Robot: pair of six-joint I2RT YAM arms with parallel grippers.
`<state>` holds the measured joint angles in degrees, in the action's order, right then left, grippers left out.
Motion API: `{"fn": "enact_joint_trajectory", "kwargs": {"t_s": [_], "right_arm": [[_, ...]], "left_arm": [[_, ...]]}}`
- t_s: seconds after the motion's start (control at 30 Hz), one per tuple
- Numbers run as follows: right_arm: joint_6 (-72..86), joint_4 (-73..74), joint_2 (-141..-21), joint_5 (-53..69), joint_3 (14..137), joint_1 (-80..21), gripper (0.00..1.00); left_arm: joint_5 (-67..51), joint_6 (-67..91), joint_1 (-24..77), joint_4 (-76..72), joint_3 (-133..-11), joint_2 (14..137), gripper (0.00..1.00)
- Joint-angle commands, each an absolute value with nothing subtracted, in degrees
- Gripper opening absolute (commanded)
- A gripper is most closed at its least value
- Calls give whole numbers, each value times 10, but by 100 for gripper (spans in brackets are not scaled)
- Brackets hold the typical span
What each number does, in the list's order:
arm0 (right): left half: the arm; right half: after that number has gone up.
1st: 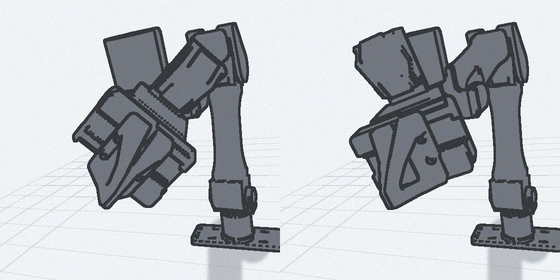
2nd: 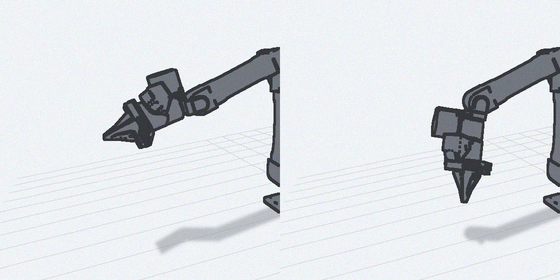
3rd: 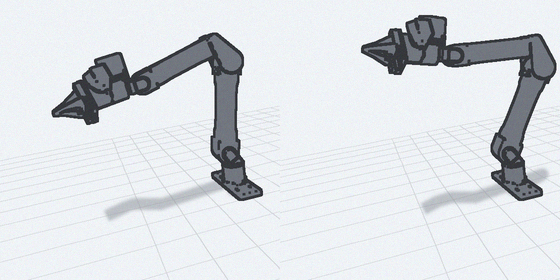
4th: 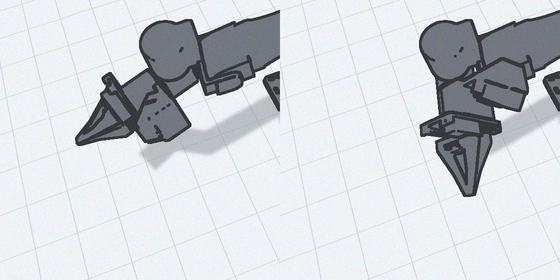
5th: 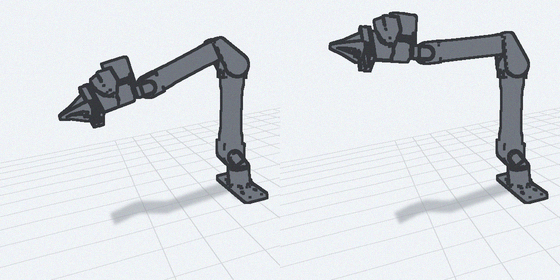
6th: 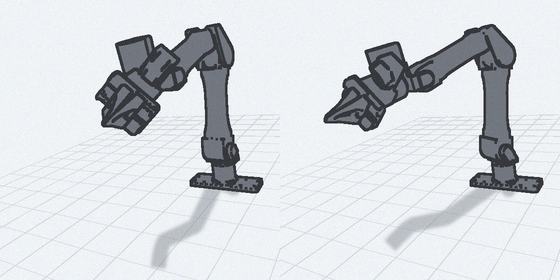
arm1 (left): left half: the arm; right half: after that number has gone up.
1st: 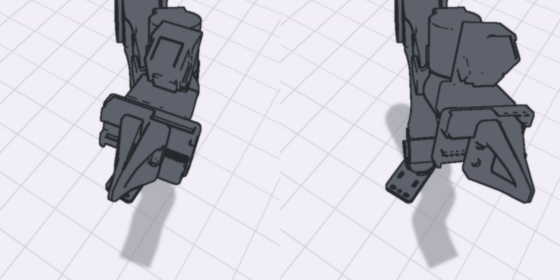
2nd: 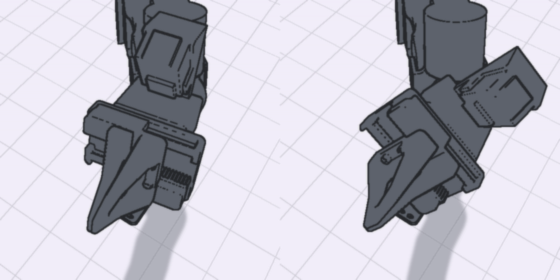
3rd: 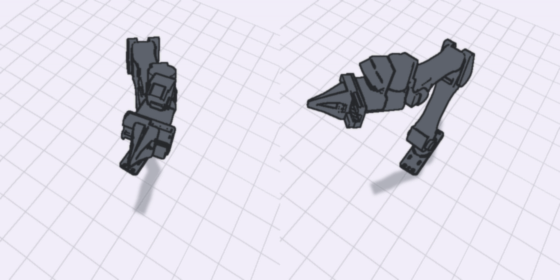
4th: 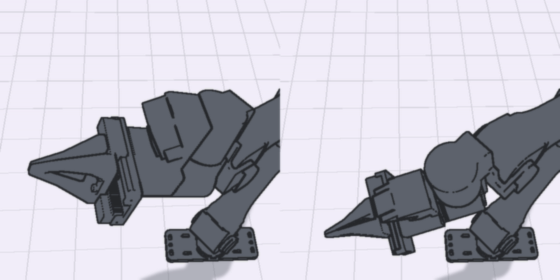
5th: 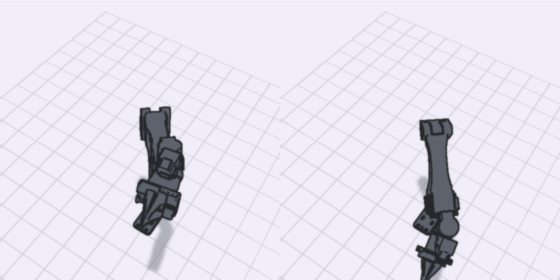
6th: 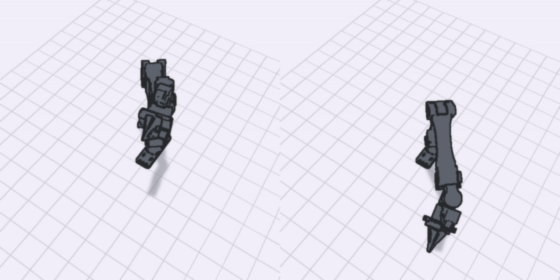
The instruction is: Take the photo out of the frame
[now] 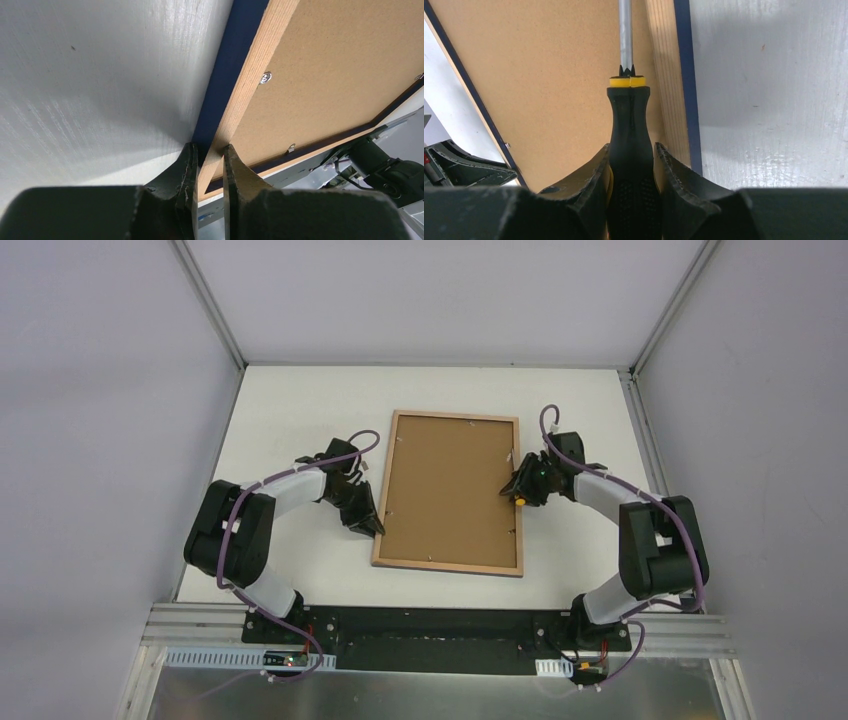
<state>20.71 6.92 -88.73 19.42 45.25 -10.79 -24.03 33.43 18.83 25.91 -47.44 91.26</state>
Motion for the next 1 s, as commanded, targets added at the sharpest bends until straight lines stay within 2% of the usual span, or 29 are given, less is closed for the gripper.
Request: {"fn": "enact_joint_trajectory", "kwargs": {"t_s": [0.0, 0.2, 0.37, 0.7, 0.97], "right_arm": [[196, 92, -876, 215, 486, -104, 0], [200, 229, -806, 107, 570, -105, 0], [192, 322, -767, 73, 608, -105, 0], [224, 368, -637, 122, 502, -148, 0], [241, 359, -591, 132, 435, -214, 0]], "left_arm": [[-187, 336, 189, 317, -477, 927, 0], [-193, 346, 189, 317, -484, 922, 0], [-224, 393, 189, 299, -471, 933, 0], [-150, 505, 187, 294, -458, 915, 0], [-92, 539, 177, 294, -471, 935, 0]]}}
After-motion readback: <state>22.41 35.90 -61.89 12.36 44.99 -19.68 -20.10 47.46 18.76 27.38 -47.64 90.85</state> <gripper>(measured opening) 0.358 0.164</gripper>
